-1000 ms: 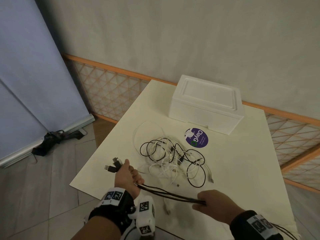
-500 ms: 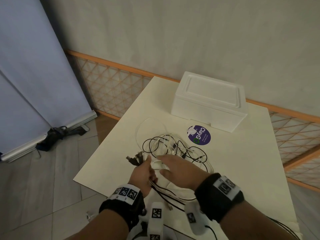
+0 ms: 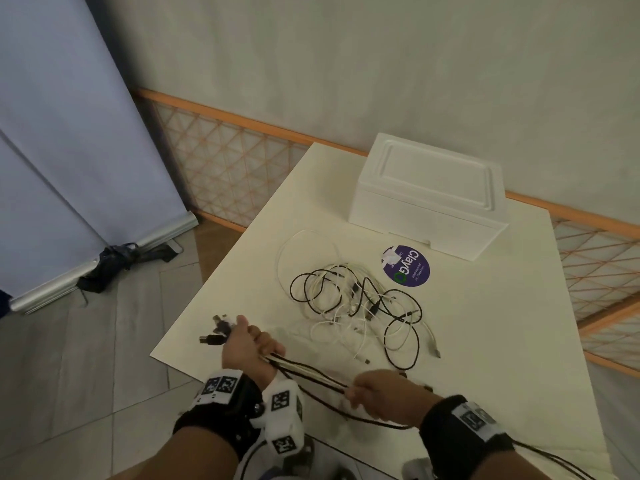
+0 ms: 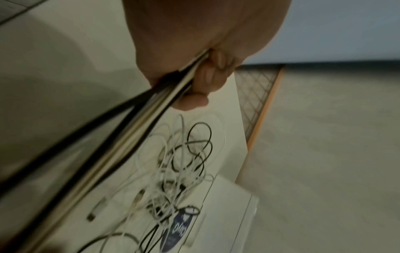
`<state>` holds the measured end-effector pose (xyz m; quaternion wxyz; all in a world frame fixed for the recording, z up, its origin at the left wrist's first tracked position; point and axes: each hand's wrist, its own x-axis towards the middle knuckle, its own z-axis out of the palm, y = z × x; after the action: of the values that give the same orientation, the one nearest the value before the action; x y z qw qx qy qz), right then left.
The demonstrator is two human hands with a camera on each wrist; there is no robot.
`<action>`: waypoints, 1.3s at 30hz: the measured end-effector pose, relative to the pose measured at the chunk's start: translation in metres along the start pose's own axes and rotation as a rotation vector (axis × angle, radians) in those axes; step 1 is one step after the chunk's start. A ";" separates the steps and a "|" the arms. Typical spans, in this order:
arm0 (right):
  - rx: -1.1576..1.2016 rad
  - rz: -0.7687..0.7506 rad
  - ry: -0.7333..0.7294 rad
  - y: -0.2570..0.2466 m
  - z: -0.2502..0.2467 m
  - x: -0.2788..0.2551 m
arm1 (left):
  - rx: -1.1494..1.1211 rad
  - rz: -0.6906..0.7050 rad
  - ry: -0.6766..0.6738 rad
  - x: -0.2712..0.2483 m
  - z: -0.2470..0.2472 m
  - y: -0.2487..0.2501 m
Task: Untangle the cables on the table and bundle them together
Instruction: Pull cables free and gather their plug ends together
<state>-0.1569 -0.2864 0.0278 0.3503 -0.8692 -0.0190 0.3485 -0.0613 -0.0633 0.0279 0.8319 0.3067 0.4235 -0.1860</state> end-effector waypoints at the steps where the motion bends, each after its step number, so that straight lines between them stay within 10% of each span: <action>1: -0.005 0.014 0.003 0.012 0.000 -0.006 | 0.006 0.004 0.019 0.004 -0.004 0.003; 16: -0.270 0.330 0.308 0.089 -0.027 -0.041 | 0.236 -0.033 0.024 0.017 0.008 -0.019; 21: -0.509 -0.046 0.663 0.035 -0.039 -0.006 | 0.289 -0.092 -0.002 0.020 0.017 -0.024; 27: -0.757 -0.125 0.344 -0.012 -0.038 0.046 | 0.363 -0.186 -0.099 0.021 0.026 -0.020; 33: -0.006 -0.076 0.567 -0.056 -0.093 0.034 | 0.463 -0.175 -0.203 0.019 0.045 -0.009; 39: 0.074 -0.143 0.772 -0.098 -0.148 0.020 | 0.561 -0.206 -0.363 0.016 0.077 -0.001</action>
<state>-0.0293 -0.2953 0.1527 0.3863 -0.9196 0.0661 -0.0290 -0.0076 -0.1163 0.0489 0.7537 0.4409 0.2296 -0.4299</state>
